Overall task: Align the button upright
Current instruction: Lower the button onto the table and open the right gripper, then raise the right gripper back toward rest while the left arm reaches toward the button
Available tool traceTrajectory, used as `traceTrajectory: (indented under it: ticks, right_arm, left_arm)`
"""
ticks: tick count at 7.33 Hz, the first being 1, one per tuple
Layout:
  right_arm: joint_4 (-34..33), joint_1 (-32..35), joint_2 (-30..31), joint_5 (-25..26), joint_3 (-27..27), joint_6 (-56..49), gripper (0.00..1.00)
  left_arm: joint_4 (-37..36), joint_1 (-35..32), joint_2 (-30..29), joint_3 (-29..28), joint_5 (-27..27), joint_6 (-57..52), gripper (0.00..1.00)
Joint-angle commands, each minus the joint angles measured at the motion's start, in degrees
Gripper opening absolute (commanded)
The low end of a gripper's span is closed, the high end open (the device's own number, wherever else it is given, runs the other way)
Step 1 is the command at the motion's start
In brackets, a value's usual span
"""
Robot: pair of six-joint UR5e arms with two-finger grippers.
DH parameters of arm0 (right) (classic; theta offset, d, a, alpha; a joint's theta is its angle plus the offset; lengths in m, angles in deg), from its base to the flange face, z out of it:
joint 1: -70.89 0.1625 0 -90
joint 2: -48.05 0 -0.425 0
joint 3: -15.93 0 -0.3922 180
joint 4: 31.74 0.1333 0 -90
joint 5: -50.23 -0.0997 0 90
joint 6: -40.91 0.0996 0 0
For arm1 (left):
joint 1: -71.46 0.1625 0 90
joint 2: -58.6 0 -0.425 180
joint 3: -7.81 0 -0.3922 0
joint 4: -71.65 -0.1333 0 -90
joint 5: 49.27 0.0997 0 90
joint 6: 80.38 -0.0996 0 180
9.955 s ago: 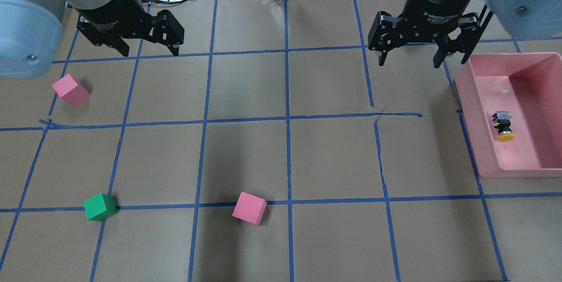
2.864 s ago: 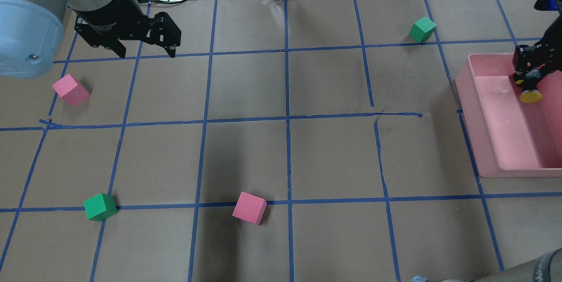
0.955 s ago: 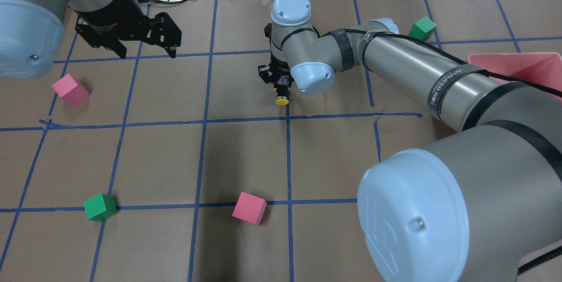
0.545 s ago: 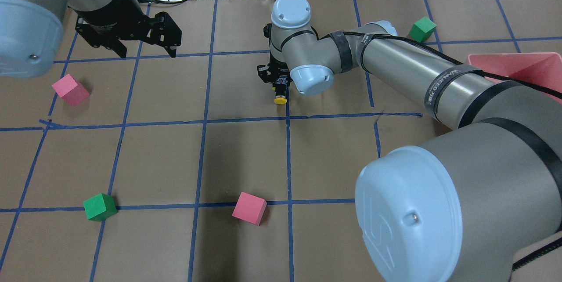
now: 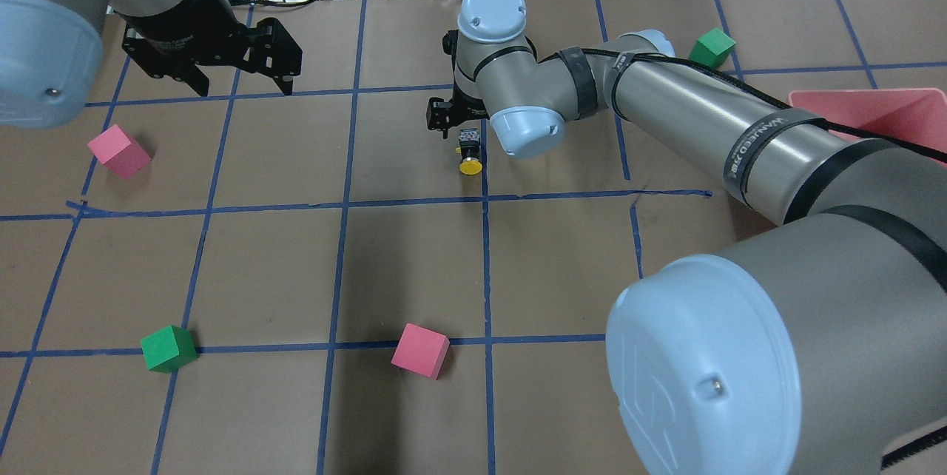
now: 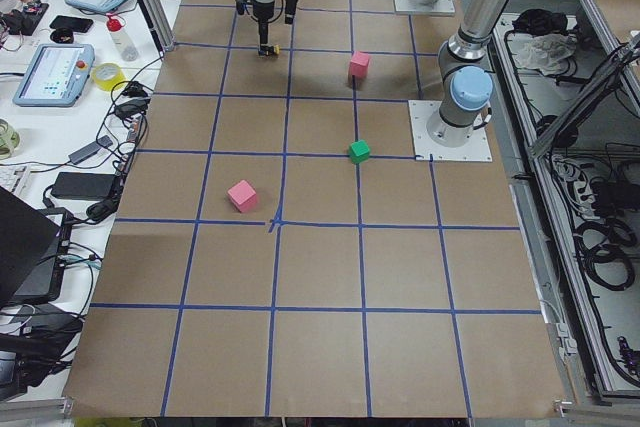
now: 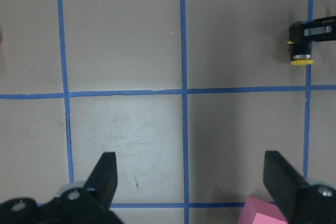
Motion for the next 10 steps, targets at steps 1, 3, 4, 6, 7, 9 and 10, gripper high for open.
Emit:
traceTrajectory:
  ticks: [1,3,4,6,7,9,10]
  right_arm:
    - [8.6,-1.1,7.9,1.9,-1.3,-3.1,1.00]
    - [17.5,-4.7,14.7,8.3,-3.1,-7.2,1.00]
    - [23.8,-7.8,18.0,7.5,-4.0,-8.0,1.00]
    - [33.2,-12.1,26.1,7.6,-4.4,-11.9,1.00]
    - [37.6,-12.7,29.2,7.9,-4.4,-14.4,1.00]
    - [45.8,-14.5,31.9,8.2,-4.3,-13.5,1.00]
    - [44.9,-14.9,33.5,8.2,-4.3,-13.8,1.00]
  left_arm:
    - [0.4,0.9,0.1,-1.1,-0.5,-1.6,1.00]
    - [-1.1,0.0,0.1,-0.8,-0.5,-0.3,1.00]
    - [-1.1,-0.9,0.6,-0.3,-0.3,0.8,1.00]
    - [-0.9,-3.5,0.7,-0.1,0.7,3.0,1.00]
    - [-1.0,-4.8,0.5,0.7,1.3,4.7,1.00]
    - [-1.1,-6.4,0.4,2.4,1.3,9.3,1.00]
    - [-1.1,-7.3,0.0,2.8,1.2,10.8,1.00]
